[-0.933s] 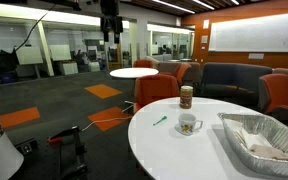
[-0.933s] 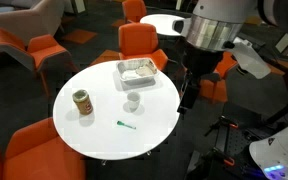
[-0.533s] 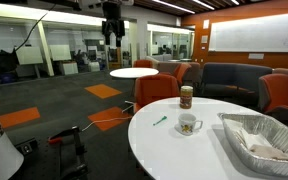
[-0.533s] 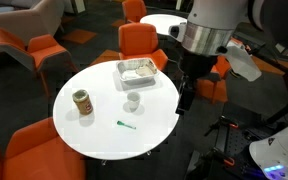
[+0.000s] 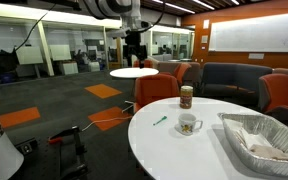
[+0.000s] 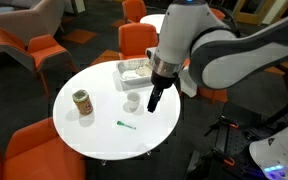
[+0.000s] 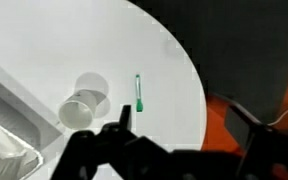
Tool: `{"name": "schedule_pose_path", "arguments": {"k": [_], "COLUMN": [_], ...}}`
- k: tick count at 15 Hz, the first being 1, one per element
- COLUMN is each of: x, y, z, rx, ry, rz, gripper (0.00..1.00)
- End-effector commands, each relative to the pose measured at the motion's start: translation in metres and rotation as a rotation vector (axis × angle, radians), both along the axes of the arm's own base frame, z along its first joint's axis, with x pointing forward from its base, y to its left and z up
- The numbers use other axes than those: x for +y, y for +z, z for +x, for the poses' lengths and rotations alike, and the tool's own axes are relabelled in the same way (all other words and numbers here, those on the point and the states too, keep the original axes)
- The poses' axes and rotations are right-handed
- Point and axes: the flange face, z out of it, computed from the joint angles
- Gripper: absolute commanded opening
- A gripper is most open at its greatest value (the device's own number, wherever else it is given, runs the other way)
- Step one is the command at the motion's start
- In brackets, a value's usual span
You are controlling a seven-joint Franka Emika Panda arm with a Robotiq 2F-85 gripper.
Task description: Pick up the green and white object on the table and put it in the cup
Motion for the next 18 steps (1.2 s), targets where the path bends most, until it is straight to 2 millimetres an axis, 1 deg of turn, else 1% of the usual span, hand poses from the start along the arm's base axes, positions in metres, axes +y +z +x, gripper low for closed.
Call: {"name": "schedule_pose_path", "arguments": {"k": [1, 2, 4, 10, 14, 18], "x": [-0.005, -0.006, -0.009, -0.017, -0.020, -0.021], "y": [-0.046, -0.063, -0.089, -0.159, -0.206, -0.242], "z": [0.032, 0.041, 0.058, 0.101, 0.116, 0.127], "rx": [-0.002, 0.003, 0.007, 0.045, 0.086, 0.099], "ry": [0.032, 0.032, 0.053, 0.062, 0.067, 0.080], "rz": [-0.010, -0.005, -0.006, -0.014, -0.020, -0.049], "gripper": [1.00, 1.00, 1.00, 1.00, 1.00, 1.00]}}
